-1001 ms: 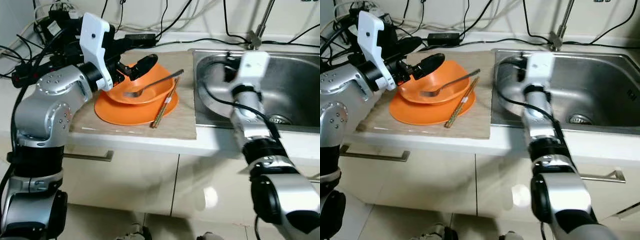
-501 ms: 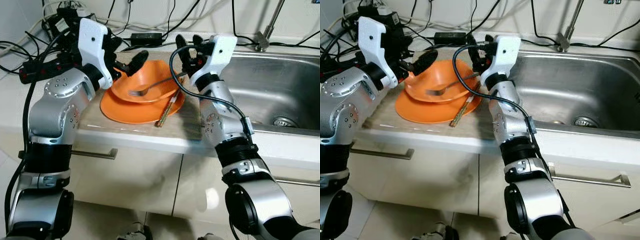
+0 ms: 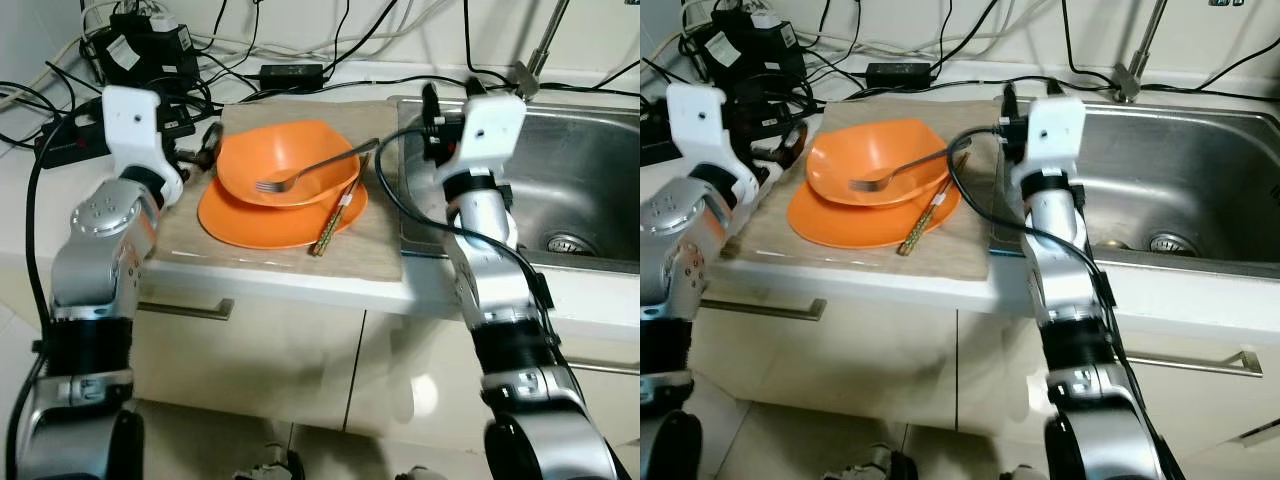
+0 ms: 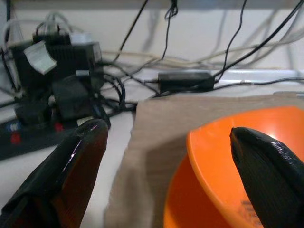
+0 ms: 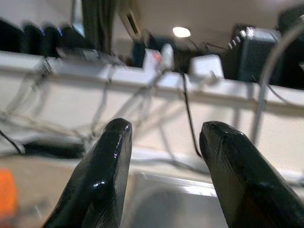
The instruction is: Kitchen organization
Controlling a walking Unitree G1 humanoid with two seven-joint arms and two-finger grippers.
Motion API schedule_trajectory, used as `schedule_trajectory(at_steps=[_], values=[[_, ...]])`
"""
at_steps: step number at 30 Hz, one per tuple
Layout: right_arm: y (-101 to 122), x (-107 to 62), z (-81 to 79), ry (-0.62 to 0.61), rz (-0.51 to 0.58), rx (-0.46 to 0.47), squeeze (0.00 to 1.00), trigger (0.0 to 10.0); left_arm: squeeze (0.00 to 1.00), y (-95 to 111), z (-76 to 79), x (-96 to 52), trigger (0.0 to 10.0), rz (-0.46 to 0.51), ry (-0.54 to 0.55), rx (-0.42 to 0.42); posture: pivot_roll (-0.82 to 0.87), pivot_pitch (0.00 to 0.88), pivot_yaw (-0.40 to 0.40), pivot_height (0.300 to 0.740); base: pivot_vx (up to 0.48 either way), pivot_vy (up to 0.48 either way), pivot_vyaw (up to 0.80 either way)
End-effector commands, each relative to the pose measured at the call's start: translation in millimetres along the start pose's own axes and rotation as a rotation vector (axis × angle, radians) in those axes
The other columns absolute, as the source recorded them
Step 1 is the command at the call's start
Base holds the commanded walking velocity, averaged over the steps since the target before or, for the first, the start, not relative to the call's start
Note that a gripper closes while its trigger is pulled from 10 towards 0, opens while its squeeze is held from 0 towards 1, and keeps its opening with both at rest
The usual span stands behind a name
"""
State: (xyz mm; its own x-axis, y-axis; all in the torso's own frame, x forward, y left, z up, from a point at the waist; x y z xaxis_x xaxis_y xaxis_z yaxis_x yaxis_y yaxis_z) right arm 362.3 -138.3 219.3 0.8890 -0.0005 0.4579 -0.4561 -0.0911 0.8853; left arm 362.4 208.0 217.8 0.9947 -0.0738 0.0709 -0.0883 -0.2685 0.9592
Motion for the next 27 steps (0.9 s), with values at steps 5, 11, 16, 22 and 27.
schedule_trajectory(at_steps=[5, 11, 16, 22, 27], values=[[-5, -14.9, 8.6, -0.096, -0.004, -0.092, 0.0, 10.0, 0.0, -1, 7.1, -4.1, 10.0, -0.027, 0.036, -0.007, 0.01, 0.0, 0.066, 0.707, 0.0, 0.0, 0.0], [-13, -25.7, 12.1, -0.14, -0.04, -0.1, 0.0, 10.0, 0.0, 3, 16.6, -6.2, 10.0, -0.012, -0.009, 0.041, 0.01, 0.0, 0.068, 0.707, 0.0, 0.0, 0.0], [-20, -26.2, 7.0, -0.143, -0.085, -0.022, 0.0, 10.0, 0.0, 9, 14.0, -3.6, 10.0, 0.002, 0.002, 0.049, 0.01, 0.0, 0.068, 0.707, 0.0, 0.0, 0.0], [-30, -35.3, -0.5, -0.134, -0.141, 0.04, 0.0, 10.0, 0.0, 5, 16.6, -8.2, 10.0, -0.006, 0.008, 0.061, 0.01, 0.0, 0.064, 0.707, 0.0, 0.0, 0.0], [-30, -36.8, -4.0, -0.12, -0.149, 0.049, 0.0, 10.0, 0.0, 5, 17.6, -8.9, 10.0, -0.003, 0.004, 0.08, 0.01, 0.0, 0.062, 0.707, 0.0, 0.0, 0.0]])
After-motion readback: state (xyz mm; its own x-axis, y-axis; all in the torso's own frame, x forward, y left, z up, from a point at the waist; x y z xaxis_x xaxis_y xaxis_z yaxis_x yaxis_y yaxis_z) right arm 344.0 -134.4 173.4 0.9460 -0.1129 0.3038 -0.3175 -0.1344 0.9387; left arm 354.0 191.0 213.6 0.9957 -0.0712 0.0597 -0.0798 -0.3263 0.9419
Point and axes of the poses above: a point about 5 cm out from each wrist's last joint towards the gripper, its own x axis pointing out of the wrist towards the gripper, its own y axis along the axis of the wrist's last joint, z = x × y, the point moved 2 cm from there along x, pointing out of the wrist towards the gripper, and after that the axes turned 15 degrees about x, right-handed, at the moved point
